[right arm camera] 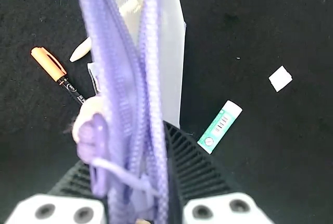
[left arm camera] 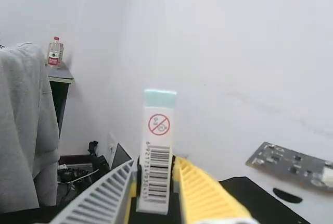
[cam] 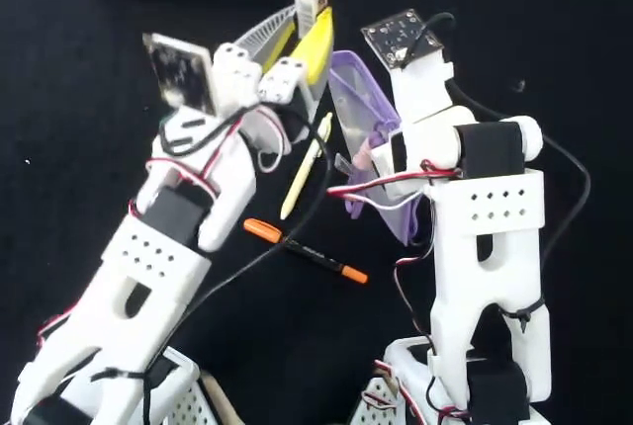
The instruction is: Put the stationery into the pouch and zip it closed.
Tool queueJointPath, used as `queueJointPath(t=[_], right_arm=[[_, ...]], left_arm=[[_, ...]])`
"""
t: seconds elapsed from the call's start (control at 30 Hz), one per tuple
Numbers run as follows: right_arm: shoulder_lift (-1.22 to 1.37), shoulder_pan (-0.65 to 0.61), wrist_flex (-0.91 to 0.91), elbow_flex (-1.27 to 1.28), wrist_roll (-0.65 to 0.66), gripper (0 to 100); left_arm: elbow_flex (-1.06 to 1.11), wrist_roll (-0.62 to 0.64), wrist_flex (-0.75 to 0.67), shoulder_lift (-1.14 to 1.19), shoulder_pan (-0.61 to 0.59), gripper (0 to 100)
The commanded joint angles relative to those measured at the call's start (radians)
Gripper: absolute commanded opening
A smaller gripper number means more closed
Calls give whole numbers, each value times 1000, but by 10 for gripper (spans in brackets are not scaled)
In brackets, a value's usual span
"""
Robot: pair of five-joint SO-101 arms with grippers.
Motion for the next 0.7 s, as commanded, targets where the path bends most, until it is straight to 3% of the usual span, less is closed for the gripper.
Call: queueJointPath(t=[0.0, 0.33, 0.67], right_arm=[[-10, -21, -11, -39, -2, 11], [-10, -21, -8, -39, 0, 11], [-10, -21, -11, -39, -5, 11]], left_arm=[[45, 8, -84, -55, 10, 29], [166, 0, -342, 25, 15, 29], [254, 8, -359, 8, 108, 29]])
